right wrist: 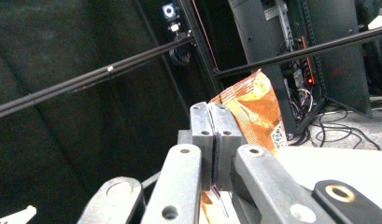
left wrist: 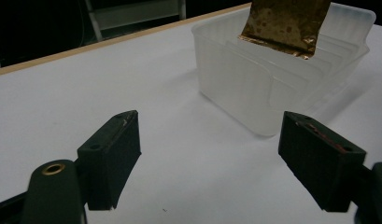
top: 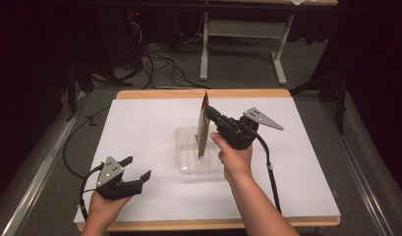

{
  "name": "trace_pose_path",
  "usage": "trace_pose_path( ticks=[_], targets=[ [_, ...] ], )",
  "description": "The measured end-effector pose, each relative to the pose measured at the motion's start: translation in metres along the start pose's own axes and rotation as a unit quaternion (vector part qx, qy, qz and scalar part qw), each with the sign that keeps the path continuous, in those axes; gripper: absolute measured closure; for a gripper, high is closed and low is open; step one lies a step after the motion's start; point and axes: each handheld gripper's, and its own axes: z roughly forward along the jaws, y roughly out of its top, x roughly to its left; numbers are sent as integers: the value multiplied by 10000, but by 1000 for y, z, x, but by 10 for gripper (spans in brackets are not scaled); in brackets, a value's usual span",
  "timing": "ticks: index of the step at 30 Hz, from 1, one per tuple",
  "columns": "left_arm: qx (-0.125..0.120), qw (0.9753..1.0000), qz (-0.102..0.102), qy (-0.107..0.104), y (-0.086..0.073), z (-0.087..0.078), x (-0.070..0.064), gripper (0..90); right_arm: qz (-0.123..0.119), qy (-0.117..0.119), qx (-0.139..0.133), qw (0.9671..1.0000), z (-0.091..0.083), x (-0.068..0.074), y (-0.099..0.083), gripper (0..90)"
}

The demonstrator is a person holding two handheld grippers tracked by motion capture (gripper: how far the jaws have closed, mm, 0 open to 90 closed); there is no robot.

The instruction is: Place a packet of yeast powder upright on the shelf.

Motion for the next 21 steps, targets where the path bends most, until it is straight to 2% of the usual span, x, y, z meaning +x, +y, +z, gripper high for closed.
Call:
trace_pose_path(
  ticks=[13, 21],
  targets=[
    [-25, 10000, 16, -25, 1, -1, 1, 215, -4, -90, 214, 9997, 12, -1, -9, 900],
    [-24, 10000, 22, -33, 1, -1, 1, 215, -66, -134, 383, 9992, 24, -2, -21, 900]
  ],
)
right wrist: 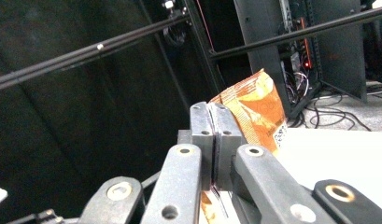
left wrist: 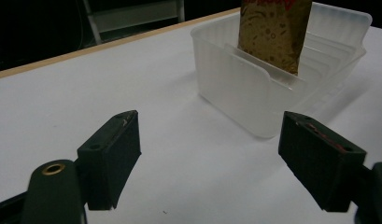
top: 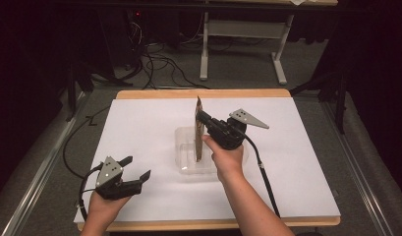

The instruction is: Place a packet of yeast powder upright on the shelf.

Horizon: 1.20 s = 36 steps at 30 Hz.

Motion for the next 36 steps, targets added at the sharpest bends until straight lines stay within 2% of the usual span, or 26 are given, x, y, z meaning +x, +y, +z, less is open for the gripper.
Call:
trace_pose_path(
  ticks=[6, 15, 22, 32, 35, 36],
  targets=[
    [-48, 10000, -11, 15, 1, -1, 0, 215, -81, -28, 131, 9999, 6, 0, -10, 900],
    [12, 10000, 20, -12, 0, 2, 0, 215, 105, -53, 287, 9995, 7, -10, -33, 898],
    [-5, 10000, 24, -3, 0, 0, -1, 215, 130, -56, 286, 9995, 7, -8, -32, 868],
    [-6, 10000, 7, -1, 0, 1, 1, 215, 42, -118, 395, 9991, 5, -3, -19, 643],
    [-1, 10000, -4, -4, 0, 1, 1, 215, -62, -119, 496, 9987, 5, -1, -17, 567],
    [6, 10000, 9, -5, 0, 1, 1, 215, -62, -119, 496, 9987, 5, -1, -17, 567]
  ],
)
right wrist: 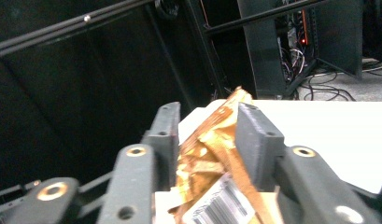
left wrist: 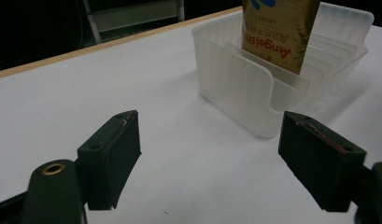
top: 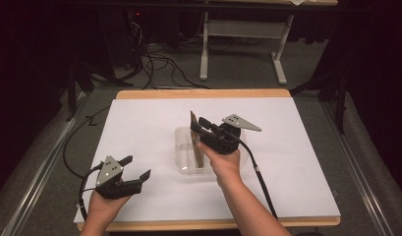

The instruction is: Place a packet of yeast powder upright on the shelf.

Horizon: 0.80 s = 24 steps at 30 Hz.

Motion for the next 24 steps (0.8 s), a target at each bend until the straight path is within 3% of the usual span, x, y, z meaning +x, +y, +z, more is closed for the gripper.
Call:
trace_pose_path(
  ticks=[7, 12, 16, 24],
  targets=[
    [5, 10000, -8, -6, 0, 1, 0, 215, -259, 37, 208, 9994, -6, 4, 3, 425],
    [-5, 10000, -13, -7, 0, 0, 0, 215, -379, 32, 288, 9989, -15, 6, 2, 378],
    [6, 10000, -9, -2, 0, 1, 0, 215, -529, -132, 313, 9980, -27, 5, 0, 325],
    [28, 10000, -3, -3, 0, 2, 0, 215, -759, -388, 537, 9949, -46, -9, -8, 310]
  ],
)
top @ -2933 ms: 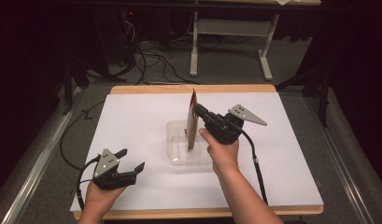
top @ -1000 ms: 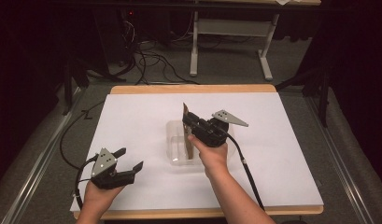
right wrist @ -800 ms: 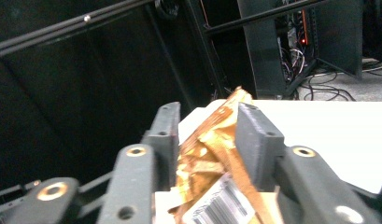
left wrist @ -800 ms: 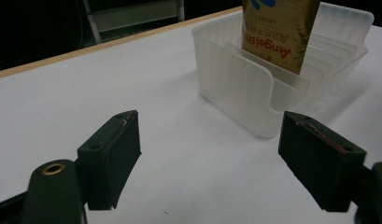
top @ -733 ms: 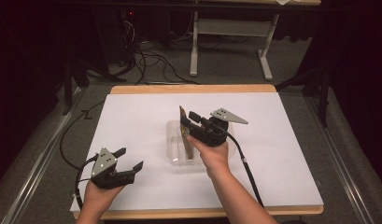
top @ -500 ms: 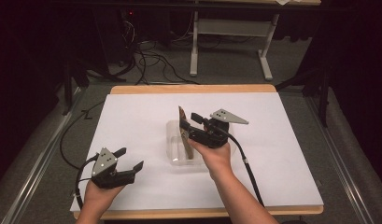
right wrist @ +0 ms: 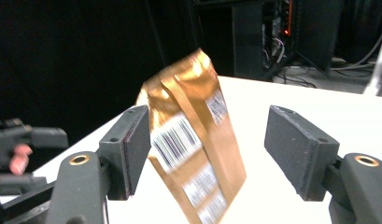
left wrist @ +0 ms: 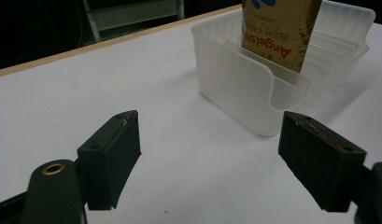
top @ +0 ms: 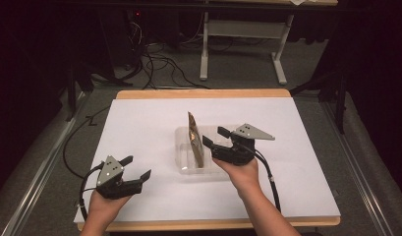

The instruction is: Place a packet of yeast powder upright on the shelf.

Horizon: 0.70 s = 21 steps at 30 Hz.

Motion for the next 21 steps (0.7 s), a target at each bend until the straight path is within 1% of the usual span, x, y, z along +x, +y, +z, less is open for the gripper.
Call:
trace_pose_path(
  ticks=[1, 2, 3, 4, 5, 6, 7, 8, 11, 12, 13, 14, 15, 16, 17, 18, 19, 20, 21],
  targets=[
    [21, 10000, 7, -10, 0, 1, 1, 215, -166, -120, 93, 9997, -6, -3, -4, 304],
    [21, 10000, 7, -10, 0, 1, 1, 214, -166, -120, 93, 9997, -6, -3, -4, 304],
    [31, 10000, 3, -7, -1, 1, 1, 214, -299, -212, 152, 9992, -15, -7, -7, 300],
    [52, 10000, 4, -3, -1, 2, 1, 215, -358, -260, 170, 9989, -19, -9, -9, 297],
    [76, 10000, 12, -4, -1, 2, 1, 214, -398, -301, 175, 9986, -24, -11, -10, 296],
    [76, 10000, 12, -4, -1, 2, 1, 214, -398, -301, 175, 9986, -24, -11, -10, 296],
    [76, 10000, 12, 0, -1, 3, 0, 214, -455, -392, 211, 9980, -34, -16, -13, 291],
    [76, 10000, 12, 0, -1, 3, 0, 214, -508, -437, 237, 9975, -39, -19, -14, 290],
    [125, 9999, 29, 3, -2, 4, -1, 214, -560, -612, 258, 9962, -54, -29, -19, 290],
    [125, 9999, 29, 3, -2, 4, -1, 214, -560, -612, 258, 9962, -54, -29, -19, 290],
    [136, 9999, 19, -3, -2, 5, -1, 214, -565, -710, 233, 9956, -65, -38, -22, 282],
    [147, 9999, 5, -34, -2, 5, -1, 214, -565, -710, 233, 9956, -65, -38, -22, 282],
    [135, 9999, -34, -96, -3, 6, -2, 214, -510, -784, 190, 9954, -75, -47, -25, 278],
    [135, 9999, -34, -96, -3, 6, -2, 214, -510, -784, 190, 9954, -75, -47, -25, 278],
    [157, 9998, -4, -108, -3, 6, -4, 214, -420, -853, 172, 9953, -85, -57, -30, 276],
    [157, 9998, -4, -108, -3, 6, -4, 214, -420, -853, 172, 9953, -85, -57, -30, 276],
    [208, 9997, 35, -106, -3, 7, -5, 214, -319, -927, 150, 9951, -94, -66, -34, 276],
    [208, 9997, 35, -106, -3, 7, -5, 214, -319, -927, 150, 9951, -94, -66, -34, 276],
    [224, 9997, 46, -102, -3, 8, -6, 214, -306, -969, 161, 9947, -98, -70, -36, 275]
  ],
)
